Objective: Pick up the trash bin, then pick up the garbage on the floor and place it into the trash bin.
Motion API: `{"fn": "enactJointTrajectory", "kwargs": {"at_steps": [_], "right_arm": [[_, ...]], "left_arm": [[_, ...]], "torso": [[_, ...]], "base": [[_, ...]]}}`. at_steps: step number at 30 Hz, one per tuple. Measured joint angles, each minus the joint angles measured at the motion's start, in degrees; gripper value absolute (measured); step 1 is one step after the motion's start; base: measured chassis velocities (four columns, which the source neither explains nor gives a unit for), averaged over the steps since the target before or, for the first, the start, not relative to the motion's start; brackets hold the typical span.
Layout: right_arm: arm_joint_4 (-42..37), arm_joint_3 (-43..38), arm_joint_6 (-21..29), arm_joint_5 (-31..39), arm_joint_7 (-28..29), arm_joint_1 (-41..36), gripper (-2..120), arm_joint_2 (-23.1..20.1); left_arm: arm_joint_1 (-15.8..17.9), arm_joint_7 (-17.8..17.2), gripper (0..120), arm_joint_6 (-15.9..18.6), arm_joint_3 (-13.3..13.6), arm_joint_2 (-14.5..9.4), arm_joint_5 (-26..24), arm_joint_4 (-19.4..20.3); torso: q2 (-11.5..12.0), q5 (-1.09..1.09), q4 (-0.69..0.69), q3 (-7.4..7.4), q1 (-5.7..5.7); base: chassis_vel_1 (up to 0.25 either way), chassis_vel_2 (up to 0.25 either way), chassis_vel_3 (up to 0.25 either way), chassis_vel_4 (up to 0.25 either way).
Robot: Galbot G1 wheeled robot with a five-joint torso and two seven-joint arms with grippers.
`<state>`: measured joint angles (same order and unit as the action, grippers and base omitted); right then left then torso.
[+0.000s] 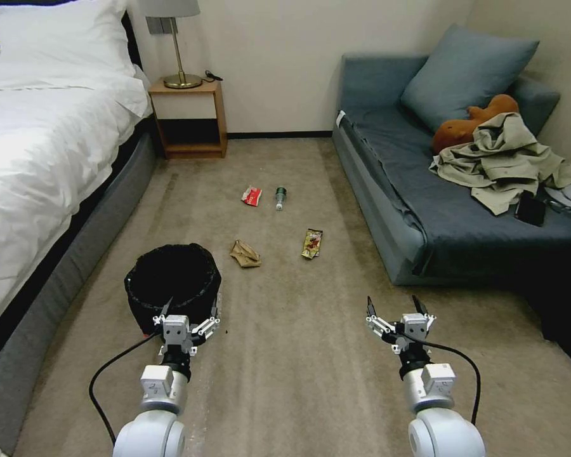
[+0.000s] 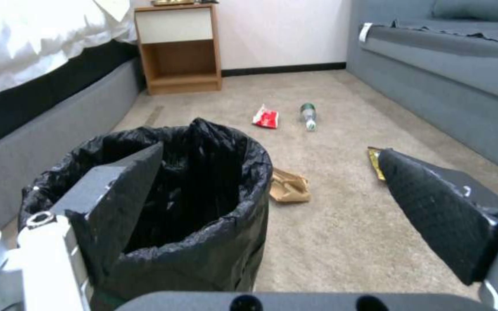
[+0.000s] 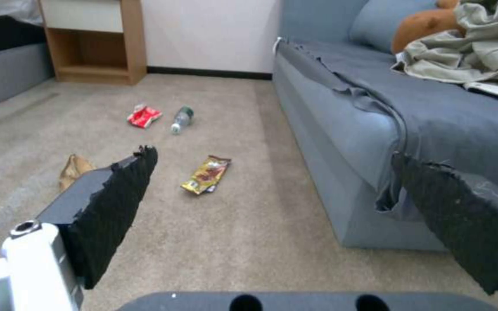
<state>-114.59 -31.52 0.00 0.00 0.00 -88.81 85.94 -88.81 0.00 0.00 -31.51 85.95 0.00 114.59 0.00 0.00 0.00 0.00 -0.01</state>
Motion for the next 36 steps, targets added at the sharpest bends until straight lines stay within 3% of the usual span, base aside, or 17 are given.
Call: {"fn": "enactJointTrajectory", "kwargs": {"at_steps": [36], "right_arm": [[0.00, 0.00, 0.00, 0.00, 0.00, 0.00, 100, 0.00]], "left_arm": [[0.00, 0.00, 100, 0.00, 0.00, 0.00, 0.00, 0.00]], "torso": [[0.00, 0.00, 0.00, 0.00, 0.00]], "base": [[0.000, 0.000, 0.000, 0.000]]}}
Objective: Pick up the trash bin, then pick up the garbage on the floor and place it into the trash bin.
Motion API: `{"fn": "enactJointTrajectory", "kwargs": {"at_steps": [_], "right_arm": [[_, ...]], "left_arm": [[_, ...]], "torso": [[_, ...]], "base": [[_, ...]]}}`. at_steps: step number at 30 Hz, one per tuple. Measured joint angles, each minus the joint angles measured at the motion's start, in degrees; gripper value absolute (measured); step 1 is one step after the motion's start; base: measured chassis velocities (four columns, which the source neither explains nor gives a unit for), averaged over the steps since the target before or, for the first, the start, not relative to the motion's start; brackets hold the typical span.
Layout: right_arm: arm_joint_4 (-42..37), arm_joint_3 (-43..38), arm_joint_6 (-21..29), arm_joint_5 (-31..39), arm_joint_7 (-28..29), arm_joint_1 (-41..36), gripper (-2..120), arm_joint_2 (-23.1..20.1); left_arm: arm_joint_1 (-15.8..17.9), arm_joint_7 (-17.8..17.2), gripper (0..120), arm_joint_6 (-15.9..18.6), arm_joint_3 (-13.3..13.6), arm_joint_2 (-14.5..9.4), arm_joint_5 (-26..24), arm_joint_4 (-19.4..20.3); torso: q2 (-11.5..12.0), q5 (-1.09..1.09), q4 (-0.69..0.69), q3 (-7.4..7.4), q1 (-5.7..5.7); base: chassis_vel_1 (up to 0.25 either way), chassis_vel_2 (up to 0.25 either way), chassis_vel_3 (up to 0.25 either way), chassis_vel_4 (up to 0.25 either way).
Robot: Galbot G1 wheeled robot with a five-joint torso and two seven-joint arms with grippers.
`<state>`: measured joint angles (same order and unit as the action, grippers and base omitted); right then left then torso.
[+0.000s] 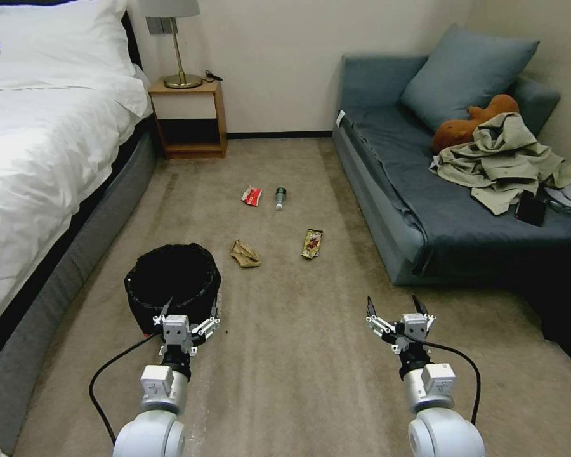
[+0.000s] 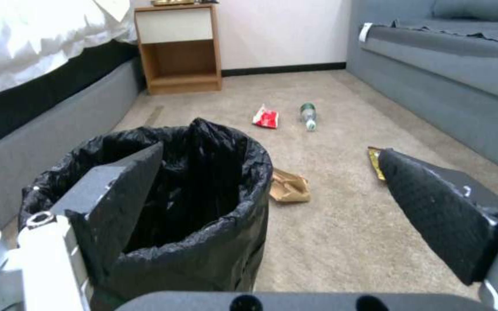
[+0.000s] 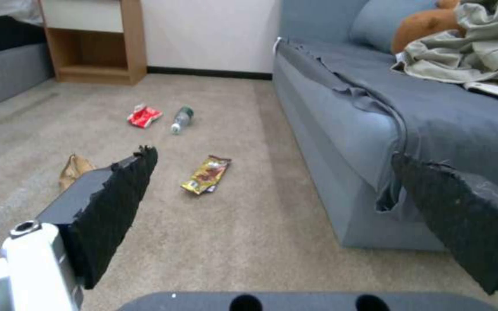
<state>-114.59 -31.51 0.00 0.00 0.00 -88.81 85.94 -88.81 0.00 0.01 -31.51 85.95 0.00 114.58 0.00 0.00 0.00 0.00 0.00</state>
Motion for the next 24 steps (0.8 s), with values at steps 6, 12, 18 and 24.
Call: {"fn": "enactJointTrajectory", "kwargs": {"at_steps": [6, 12, 18, 24], "right_arm": [[0.00, 0.00, 0.00, 0.00, 0.00, 0.00, 100, 0.00], [0.00, 0.00, 0.00, 0.00, 0.00, 0.00, 100, 0.00], [0.00, 0.00, 0.00, 0.00, 0.00, 0.00, 100, 0.00], [0.00, 0.00, 0.00, 0.00, 0.00, 0.00, 100, 0.00]], "left_arm": [[0.00, 0.00, 100, 0.00, 0.00, 0.00, 0.00, 0.00], [0.00, 0.00, 100, 0.00, 0.00, 0.00, 0.00, 0.00], [0.00, 0.00, 100, 0.00, 0.00, 0.00, 0.00, 0.00], [0.00, 0.00, 100, 0.00, 0.00, 0.00, 0.00, 0.00]], "torso": [[0.00, 0.00, 0.00, 0.00, 0.00], [0.00, 0.00, 0.00, 0.00, 0.00], [0.00, 0.00, 0.00, 0.00, 0.00], [0.00, 0.00, 0.00, 0.00, 0.00]], "base": [[0.000, 0.000, 0.000, 0.000], [0.000, 0.000, 0.000, 0.000], [0.000, 0.000, 0.000, 0.000], [0.000, 0.000, 0.000, 0.000]]}}
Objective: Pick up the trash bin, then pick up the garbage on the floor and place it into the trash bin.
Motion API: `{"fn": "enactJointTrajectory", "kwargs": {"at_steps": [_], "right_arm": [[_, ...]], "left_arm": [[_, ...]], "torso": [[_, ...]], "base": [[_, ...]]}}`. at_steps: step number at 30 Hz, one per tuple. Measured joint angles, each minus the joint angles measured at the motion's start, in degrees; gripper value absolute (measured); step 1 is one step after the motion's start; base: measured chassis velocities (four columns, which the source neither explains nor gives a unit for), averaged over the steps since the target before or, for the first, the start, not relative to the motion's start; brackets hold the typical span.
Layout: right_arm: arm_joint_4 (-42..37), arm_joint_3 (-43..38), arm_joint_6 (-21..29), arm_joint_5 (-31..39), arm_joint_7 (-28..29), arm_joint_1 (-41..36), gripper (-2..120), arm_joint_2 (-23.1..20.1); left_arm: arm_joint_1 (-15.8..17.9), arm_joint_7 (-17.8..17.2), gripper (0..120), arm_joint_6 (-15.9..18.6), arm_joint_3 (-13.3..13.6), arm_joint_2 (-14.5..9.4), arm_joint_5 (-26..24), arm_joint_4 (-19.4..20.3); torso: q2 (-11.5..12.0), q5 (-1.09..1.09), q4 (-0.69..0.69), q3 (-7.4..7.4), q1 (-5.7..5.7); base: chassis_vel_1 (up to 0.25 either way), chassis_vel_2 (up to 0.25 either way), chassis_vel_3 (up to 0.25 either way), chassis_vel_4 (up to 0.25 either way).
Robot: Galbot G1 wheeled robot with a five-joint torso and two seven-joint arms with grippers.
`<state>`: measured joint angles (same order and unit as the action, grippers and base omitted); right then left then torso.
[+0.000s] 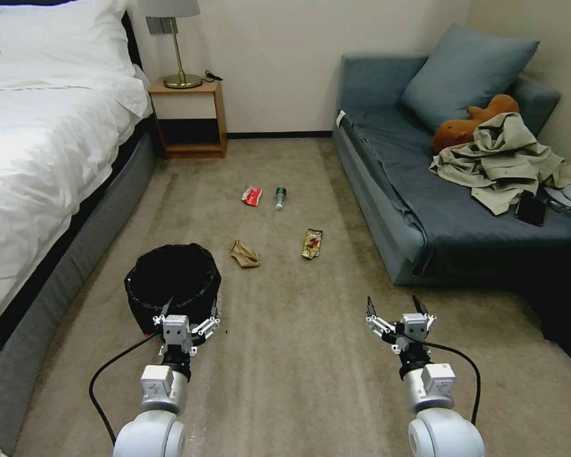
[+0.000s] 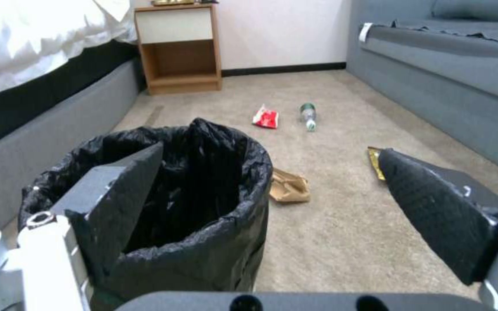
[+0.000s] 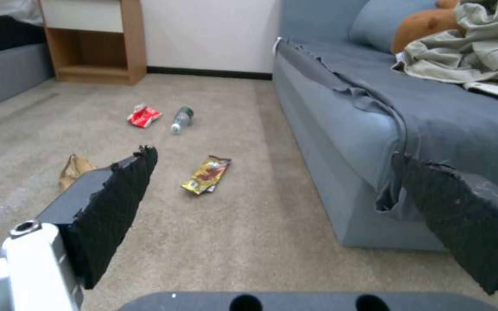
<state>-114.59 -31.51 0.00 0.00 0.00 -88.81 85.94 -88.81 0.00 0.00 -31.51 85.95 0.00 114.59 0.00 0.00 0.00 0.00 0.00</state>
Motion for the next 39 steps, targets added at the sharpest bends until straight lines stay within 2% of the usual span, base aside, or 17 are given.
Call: {"fn": "enactJointTrajectory", "kwargs": {"at_steps": [39], "right_arm": [[0.00, 0.00, 0.00, 0.00, 0.00, 0.00, 100, 0.00]], "left_arm": [[0.00, 0.00, 100, 0.00, 0.00, 0.00, 0.00, 0.00]], "torso": [[0.00, 0.00, 0.00, 0.00, 0.00]], "base": [[0.000, 0.000, 0.000, 0.000]]}}
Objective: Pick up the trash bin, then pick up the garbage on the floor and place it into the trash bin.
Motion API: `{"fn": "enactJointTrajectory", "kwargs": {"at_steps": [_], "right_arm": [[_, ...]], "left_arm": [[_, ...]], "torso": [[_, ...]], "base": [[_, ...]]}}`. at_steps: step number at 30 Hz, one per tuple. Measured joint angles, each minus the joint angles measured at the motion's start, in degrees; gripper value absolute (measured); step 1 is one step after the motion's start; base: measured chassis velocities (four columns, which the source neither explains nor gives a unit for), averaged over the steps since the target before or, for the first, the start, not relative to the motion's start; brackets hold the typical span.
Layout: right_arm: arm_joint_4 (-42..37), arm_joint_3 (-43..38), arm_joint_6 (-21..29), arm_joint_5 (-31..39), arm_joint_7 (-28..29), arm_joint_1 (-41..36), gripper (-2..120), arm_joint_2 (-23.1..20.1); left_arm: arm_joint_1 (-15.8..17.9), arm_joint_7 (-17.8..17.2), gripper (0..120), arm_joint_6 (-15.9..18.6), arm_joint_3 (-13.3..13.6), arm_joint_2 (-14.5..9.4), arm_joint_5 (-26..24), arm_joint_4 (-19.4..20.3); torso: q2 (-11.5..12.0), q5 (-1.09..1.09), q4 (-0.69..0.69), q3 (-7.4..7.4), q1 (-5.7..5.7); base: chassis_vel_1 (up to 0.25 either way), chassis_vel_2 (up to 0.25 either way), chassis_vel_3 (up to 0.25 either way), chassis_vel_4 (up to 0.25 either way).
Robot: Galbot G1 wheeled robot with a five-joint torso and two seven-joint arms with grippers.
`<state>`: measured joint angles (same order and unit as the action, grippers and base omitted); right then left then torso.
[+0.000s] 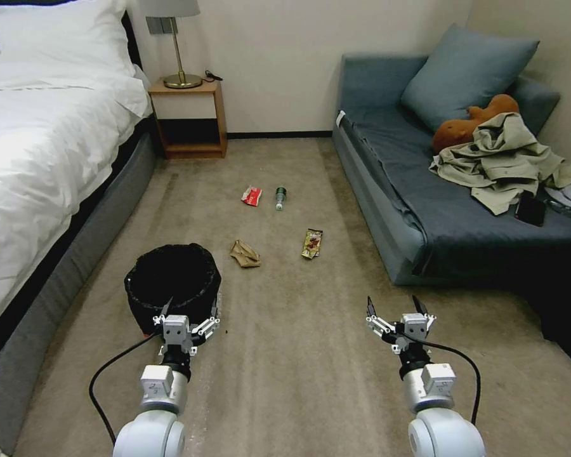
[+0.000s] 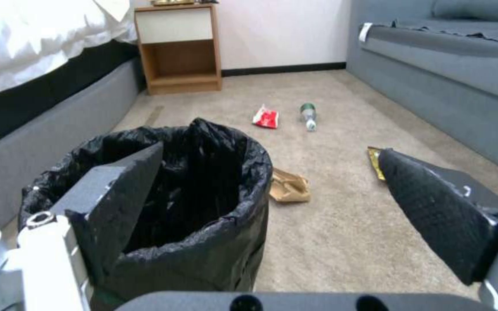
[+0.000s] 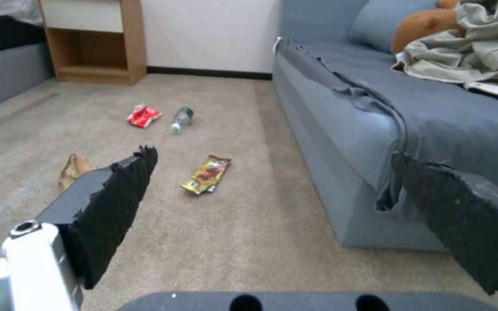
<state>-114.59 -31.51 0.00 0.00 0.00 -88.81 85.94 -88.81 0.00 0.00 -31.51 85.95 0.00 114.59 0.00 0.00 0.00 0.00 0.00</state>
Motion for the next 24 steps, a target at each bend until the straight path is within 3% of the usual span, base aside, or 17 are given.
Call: {"fn": "enactJointTrajectory", "kwargs": {"at_steps": [24], "right_arm": [[0.00, 0.00, 0.00, 0.00, 0.00, 0.00, 100, 0.00]], "left_arm": [[0.00, 0.00, 100, 0.00, 0.00, 0.00, 0.00, 0.00]], "torso": [[0.00, 0.00, 0.00, 0.00, 0.00]], "base": [[0.000, 0.000, 0.000, 0.000]]}}
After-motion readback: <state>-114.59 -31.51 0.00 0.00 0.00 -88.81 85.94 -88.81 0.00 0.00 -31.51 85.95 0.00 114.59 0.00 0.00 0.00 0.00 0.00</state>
